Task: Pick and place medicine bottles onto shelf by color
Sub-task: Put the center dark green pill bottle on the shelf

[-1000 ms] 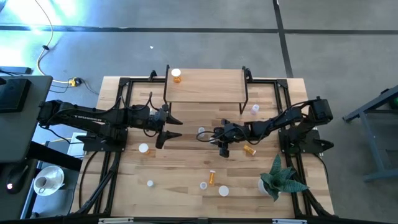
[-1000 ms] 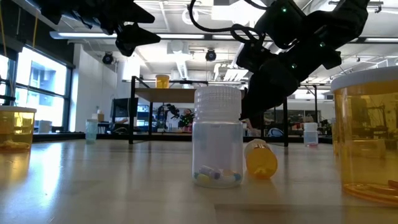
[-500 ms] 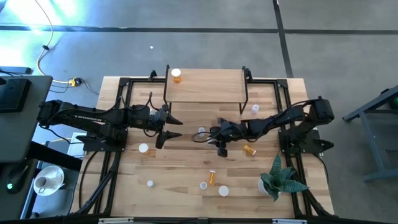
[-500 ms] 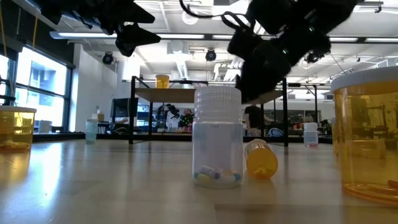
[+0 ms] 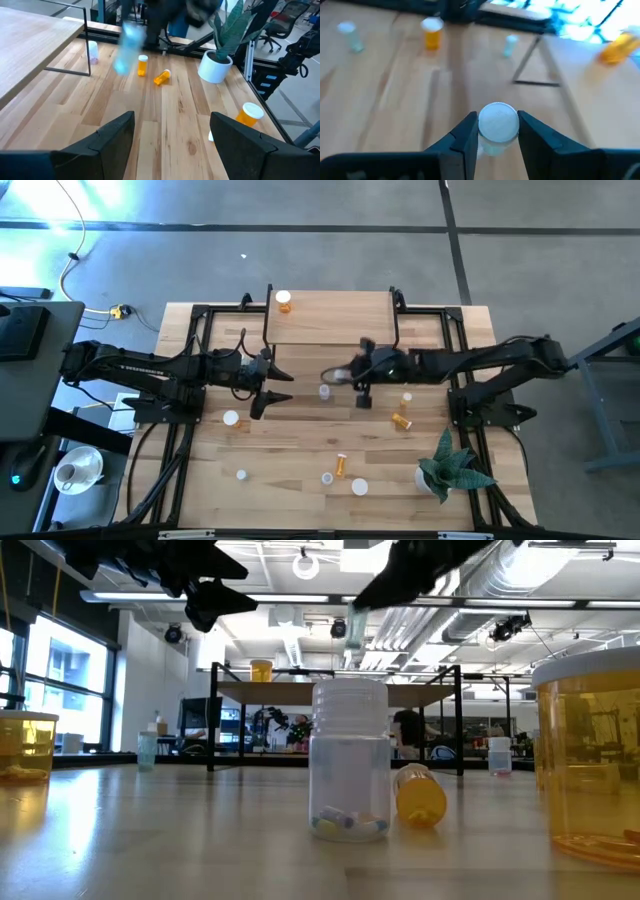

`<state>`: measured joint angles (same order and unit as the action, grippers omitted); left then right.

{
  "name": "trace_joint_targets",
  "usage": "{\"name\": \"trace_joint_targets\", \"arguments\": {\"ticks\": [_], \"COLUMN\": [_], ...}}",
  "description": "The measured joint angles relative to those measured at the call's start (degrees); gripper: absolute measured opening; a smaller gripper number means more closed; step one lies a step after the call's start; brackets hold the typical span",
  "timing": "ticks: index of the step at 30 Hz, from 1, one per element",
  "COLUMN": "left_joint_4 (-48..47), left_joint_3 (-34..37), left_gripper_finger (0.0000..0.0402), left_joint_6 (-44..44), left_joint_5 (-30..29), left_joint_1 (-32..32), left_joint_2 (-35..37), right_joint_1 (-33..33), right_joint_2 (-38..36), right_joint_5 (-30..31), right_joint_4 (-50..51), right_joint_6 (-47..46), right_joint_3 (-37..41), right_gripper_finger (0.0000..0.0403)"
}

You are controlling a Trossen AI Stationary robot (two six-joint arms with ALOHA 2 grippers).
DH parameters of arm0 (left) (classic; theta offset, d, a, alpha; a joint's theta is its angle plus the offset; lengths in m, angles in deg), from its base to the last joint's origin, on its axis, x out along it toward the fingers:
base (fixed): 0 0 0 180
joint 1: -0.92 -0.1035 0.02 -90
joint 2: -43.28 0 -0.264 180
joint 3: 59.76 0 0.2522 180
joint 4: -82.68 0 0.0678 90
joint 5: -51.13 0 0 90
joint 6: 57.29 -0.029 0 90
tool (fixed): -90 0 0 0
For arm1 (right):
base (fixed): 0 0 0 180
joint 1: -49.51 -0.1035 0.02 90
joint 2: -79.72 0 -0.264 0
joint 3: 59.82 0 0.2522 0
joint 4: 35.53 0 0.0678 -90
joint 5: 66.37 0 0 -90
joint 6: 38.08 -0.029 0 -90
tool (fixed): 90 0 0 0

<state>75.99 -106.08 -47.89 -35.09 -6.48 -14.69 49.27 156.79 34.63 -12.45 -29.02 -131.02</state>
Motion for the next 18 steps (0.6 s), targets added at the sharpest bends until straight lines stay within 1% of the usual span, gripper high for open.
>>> {"name": "trace_joint_targets", "arguments": {"ticks": [5, 7, 10, 14, 18], "left_joint_4": [0.0, 0.0, 0.0, 0.0, 0.0], "left_joint_3": [0.0, 0.0, 0.0, 0.0, 0.0], "left_gripper_finger": [0.0250, 0.0250, 0.0250, 0.0250, 0.0250], "left_joint_6": [-0.1, -0.1, -0.1, -0.1, -0.1], "left_joint_5": [-0.2, -0.2, -0.2, -0.2, -0.2], "left_joint_1": [0.0, 0.0, 0.0, 0.0, 0.0], "left_joint_2": [0.0, 0.0, 0.0, 0.0, 0.0], "right_joint_1": [4.6, 7.2, 11.7, 17.9, 24.4], "right_joint_2": [-6.8, -9.4, -12.6, -14.8, -14.2], "right_joint_5": [3.8, 4.4, 7.0, 10.1, 12.9], "right_joint_4": [2.9, 2.8, 2.9, 2.5, 2.5], "right_joint_6": [0.3, 0.2, -1.0, -3.6, -9.1], "right_joint_3": [-1.4, -1.4, -1.5, -1.5, -1.5], "right_gripper_finger": [0.0106, 0.0106, 0.0106, 0.0106, 0.0106]}}
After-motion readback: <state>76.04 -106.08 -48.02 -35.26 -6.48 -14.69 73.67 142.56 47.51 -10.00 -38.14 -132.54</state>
